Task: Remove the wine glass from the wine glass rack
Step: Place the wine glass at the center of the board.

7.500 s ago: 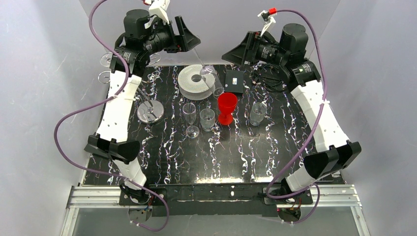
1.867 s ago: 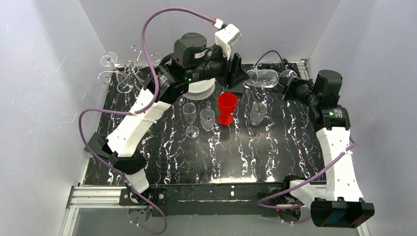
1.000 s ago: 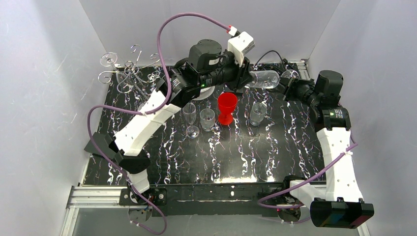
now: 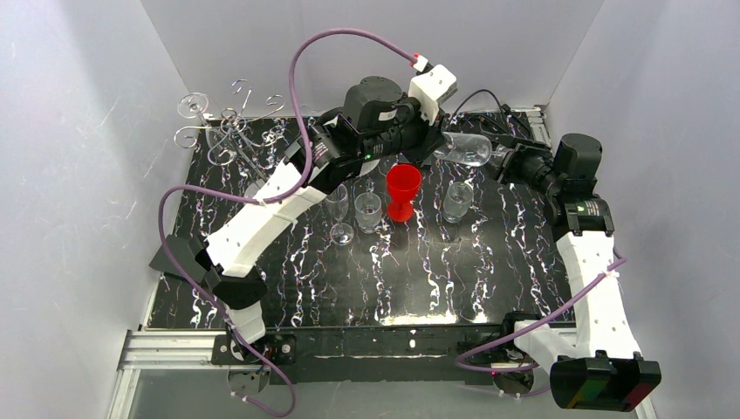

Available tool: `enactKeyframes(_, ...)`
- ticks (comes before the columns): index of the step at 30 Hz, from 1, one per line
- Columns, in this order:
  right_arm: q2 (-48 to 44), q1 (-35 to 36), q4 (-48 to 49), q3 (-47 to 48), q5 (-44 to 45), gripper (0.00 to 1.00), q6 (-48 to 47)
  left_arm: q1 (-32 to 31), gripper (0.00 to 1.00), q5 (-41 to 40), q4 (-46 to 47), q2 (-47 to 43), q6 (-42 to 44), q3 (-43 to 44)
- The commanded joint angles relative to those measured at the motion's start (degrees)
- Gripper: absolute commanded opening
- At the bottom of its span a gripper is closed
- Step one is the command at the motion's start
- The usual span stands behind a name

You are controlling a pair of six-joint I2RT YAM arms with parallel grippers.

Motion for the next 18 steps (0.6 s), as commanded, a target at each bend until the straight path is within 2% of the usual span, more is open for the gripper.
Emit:
enactKeyframes(1, -1.7, 0.2, 5.7, -0.3, -3.0, 0.52, 1.7, -0.8, 0.0, 0.4, 3.2, -2.3, 1.6, 0.2)
enactKeyframes(6, -2.2, 0.2, 6.5, -2.1, -2.8, 0.6, 1.9, -0.8, 0.0, -0.5, 3.0, -1.9, 2.5, 0.3)
enactKeyframes(18, -3.3, 0.2, 7.4, -4.8, -2.6, 0.66, 2.1, -0.8, 0.0, -5.0, 0.9, -0.3, 7.4, 3.1)
